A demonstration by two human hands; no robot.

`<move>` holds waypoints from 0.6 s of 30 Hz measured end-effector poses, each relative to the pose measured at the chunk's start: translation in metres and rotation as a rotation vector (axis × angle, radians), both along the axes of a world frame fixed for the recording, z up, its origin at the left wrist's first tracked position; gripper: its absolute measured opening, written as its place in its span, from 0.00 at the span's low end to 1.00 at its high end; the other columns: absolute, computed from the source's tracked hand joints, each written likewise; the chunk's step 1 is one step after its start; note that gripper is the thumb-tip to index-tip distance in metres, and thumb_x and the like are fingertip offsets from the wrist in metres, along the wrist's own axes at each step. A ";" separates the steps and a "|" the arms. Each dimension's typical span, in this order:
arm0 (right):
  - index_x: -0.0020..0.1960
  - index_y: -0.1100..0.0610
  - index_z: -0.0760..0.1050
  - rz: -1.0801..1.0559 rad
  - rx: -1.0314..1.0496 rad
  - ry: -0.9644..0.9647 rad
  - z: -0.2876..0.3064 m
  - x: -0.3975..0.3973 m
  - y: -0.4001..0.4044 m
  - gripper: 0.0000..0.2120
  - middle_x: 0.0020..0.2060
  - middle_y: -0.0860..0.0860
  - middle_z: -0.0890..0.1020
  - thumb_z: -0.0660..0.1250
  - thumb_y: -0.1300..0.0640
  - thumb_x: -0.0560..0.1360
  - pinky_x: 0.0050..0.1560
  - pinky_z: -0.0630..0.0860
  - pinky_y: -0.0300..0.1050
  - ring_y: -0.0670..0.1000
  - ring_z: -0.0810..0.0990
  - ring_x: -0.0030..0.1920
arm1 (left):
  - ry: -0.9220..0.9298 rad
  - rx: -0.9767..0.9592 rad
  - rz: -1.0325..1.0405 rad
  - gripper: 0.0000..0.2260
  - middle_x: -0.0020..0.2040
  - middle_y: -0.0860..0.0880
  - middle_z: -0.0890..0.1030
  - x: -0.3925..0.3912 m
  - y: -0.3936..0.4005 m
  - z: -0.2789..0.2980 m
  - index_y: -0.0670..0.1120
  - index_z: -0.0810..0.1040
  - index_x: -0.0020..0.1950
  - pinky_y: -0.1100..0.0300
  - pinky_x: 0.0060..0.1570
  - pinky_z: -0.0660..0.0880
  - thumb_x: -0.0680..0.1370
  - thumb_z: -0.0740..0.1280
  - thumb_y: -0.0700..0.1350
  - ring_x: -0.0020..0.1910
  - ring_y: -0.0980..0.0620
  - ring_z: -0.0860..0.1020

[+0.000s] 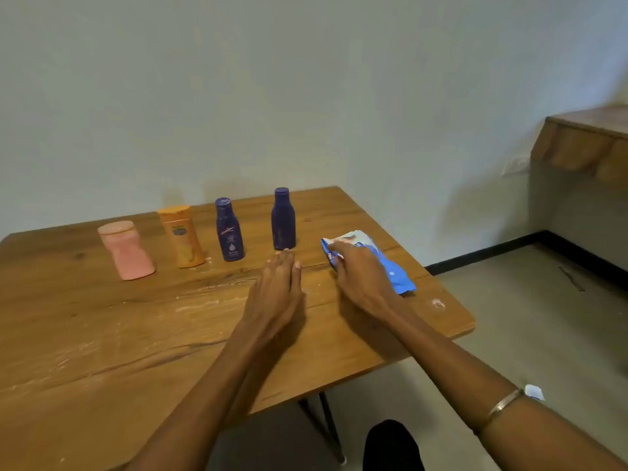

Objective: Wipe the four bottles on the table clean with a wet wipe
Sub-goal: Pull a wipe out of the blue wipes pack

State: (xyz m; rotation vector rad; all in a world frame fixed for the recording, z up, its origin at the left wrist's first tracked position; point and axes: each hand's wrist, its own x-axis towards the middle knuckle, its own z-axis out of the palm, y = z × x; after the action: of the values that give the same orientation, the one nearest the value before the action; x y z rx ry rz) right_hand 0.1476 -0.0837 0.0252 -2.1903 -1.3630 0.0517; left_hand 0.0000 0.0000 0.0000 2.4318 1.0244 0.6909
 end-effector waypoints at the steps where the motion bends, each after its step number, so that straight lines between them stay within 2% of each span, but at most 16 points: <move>1: 0.70 0.52 0.73 -0.048 0.013 -0.034 0.002 0.011 -0.003 0.18 0.61 0.55 0.81 0.60 0.61 0.81 0.55 0.78 0.51 0.57 0.78 0.60 | -0.009 -0.020 -0.005 0.22 0.76 0.43 0.69 0.004 -0.001 -0.001 0.43 0.66 0.77 0.50 0.73 0.64 0.86 0.51 0.52 0.75 0.47 0.66; 3: 0.68 0.53 0.75 -0.131 -0.002 -0.063 0.002 0.033 -0.008 0.18 0.59 0.54 0.82 0.62 0.62 0.79 0.51 0.75 0.48 0.57 0.79 0.58 | -0.013 -0.018 -0.031 0.23 0.76 0.44 0.69 0.014 -0.002 -0.004 0.45 0.65 0.78 0.48 0.74 0.64 0.86 0.49 0.54 0.76 0.47 0.66; 5: 0.66 0.54 0.76 -0.186 -0.077 -0.056 0.003 0.052 -0.012 0.16 0.58 0.56 0.81 0.65 0.58 0.79 0.48 0.74 0.46 0.57 0.79 0.56 | -0.011 -0.026 -0.069 0.24 0.76 0.45 0.69 0.027 -0.005 -0.006 0.45 0.65 0.77 0.47 0.74 0.65 0.86 0.49 0.55 0.75 0.47 0.67; 9: 0.62 0.56 0.79 -0.193 -0.158 -0.069 -0.001 0.066 -0.011 0.13 0.55 0.57 0.82 0.65 0.55 0.80 0.43 0.69 0.42 0.57 0.80 0.53 | -0.012 -0.049 -0.111 0.23 0.79 0.48 0.65 0.049 -0.014 -0.009 0.47 0.63 0.79 0.56 0.76 0.59 0.86 0.50 0.53 0.77 0.52 0.62; 15: 0.58 0.57 0.82 -0.123 -0.203 -0.113 -0.012 0.073 0.006 0.12 0.47 0.54 0.83 0.67 0.53 0.79 0.45 0.77 0.45 0.54 0.80 0.45 | 0.076 -0.107 -0.169 0.23 0.81 0.47 0.60 0.079 -0.015 -0.008 0.48 0.58 0.81 0.54 0.75 0.58 0.86 0.50 0.53 0.79 0.49 0.60; 18: 0.51 0.57 0.82 -0.140 -0.184 -0.155 -0.013 0.075 0.014 0.13 0.43 0.53 0.82 0.64 0.49 0.80 0.40 0.73 0.44 0.51 0.76 0.39 | 0.114 -0.115 -0.178 0.23 0.81 0.47 0.58 0.084 -0.016 -0.009 0.50 0.57 0.81 0.53 0.75 0.59 0.86 0.50 0.53 0.79 0.47 0.60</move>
State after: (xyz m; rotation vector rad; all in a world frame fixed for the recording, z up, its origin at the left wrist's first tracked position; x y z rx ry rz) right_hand 0.2228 -0.0701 0.0120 -2.4840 -1.3282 -0.0480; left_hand 0.0838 -0.0164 -0.0085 2.4472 0.8506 0.4262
